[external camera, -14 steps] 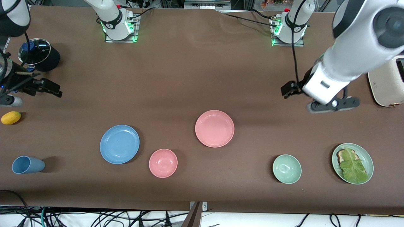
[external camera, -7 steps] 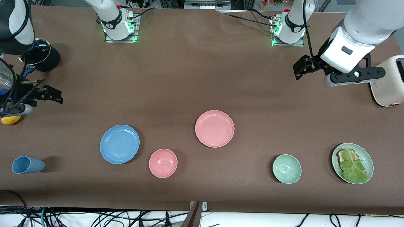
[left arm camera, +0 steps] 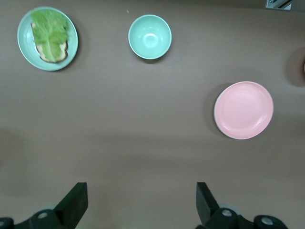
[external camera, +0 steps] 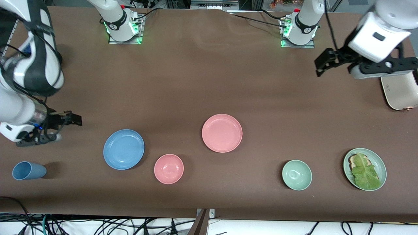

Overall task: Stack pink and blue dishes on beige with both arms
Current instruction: 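Move the right gripper down to the rim of the blue plate, then close the right gripper on the blue plate rim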

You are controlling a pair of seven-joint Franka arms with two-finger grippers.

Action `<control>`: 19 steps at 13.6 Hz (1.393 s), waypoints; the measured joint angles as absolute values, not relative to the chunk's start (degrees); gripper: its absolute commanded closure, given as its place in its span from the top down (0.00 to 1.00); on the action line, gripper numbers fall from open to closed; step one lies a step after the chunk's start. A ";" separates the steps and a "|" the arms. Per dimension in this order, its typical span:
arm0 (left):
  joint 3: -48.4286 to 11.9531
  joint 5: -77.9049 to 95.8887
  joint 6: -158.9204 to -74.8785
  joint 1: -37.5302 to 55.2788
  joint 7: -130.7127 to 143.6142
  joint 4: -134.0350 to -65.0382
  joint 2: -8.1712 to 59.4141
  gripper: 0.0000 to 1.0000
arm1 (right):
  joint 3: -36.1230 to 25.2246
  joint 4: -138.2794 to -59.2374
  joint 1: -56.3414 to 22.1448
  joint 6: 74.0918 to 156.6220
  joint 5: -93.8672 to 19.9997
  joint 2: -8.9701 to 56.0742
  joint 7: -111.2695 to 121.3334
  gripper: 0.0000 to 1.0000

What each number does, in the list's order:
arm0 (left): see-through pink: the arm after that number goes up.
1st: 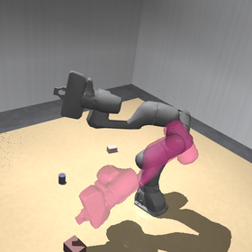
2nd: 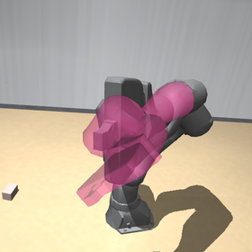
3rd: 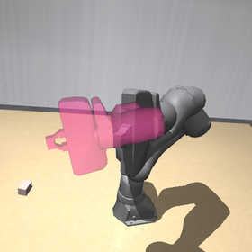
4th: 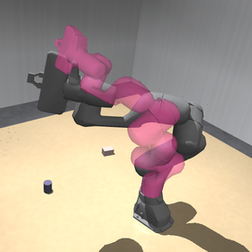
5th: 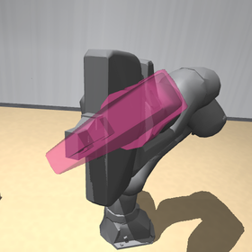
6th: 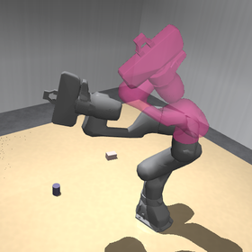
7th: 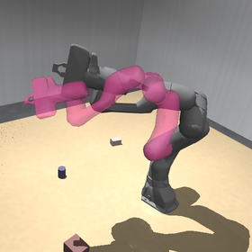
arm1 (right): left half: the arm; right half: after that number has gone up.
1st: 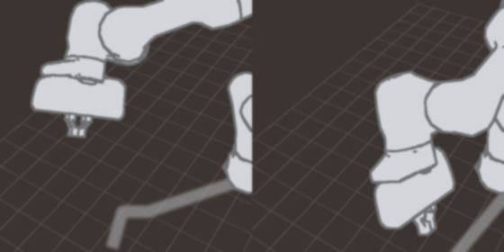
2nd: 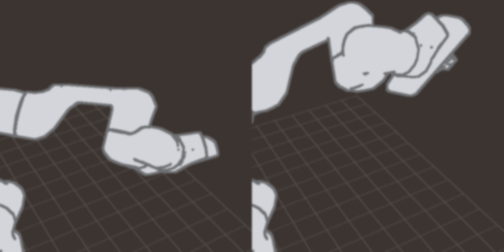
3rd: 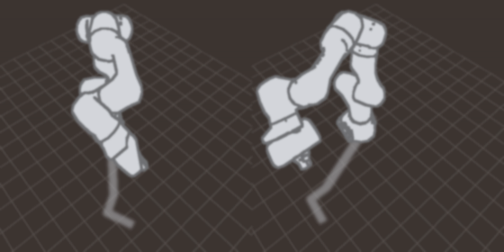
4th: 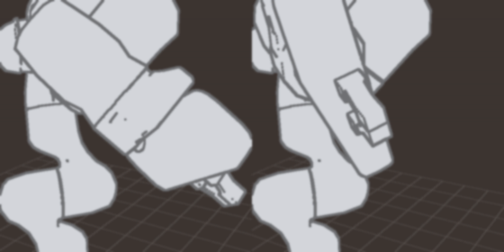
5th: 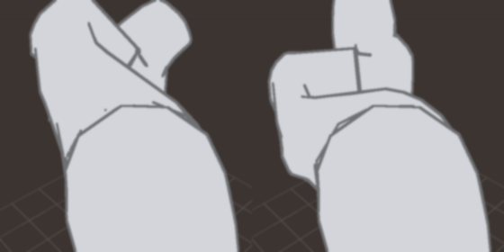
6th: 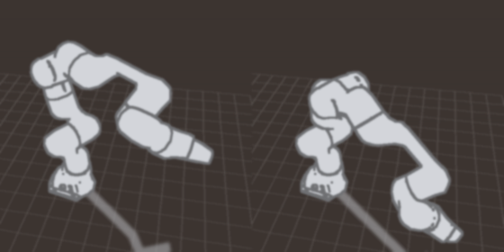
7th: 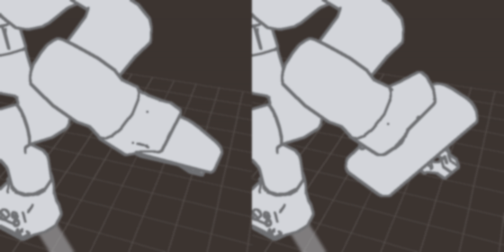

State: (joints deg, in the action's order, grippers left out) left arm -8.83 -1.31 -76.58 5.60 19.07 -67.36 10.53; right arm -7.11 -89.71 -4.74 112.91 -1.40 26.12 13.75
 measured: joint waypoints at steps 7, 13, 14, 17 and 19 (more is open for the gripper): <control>-5.67 1.04 -76.57 -3.50 6.75 -68.61 10.41 1.00 | -4.02 -86.23 -5.69 125.85 -1.48 40.15 11.21 1.00; -2.91 1.04 -76.57 -3.73 -2.40 -69.44 10.37 1.00 | -4.02 -85.09 -7.56 127.66 -1.48 42.71 9.01 0.99; -2.99 1.04 -76.57 -3.61 -2.43 -69.44 10.29 1.00 | -4.05 -85.06 -7.48 127.66 -1.48 42.71 9.01 0.99; -3.18 1.05 -75.61 -3.34 -2.12 -69.44 10.07 1.00 | -4.06 -85.06 -7.38 127.66 -1.49 42.77 9.00 0.99; -3.28 1.05 -75.14 -3.20 -1.65 -69.43 10.04 1.00 | -4.06 -85.07 -7.27 127.90 -1.49 42.97 8.98 0.99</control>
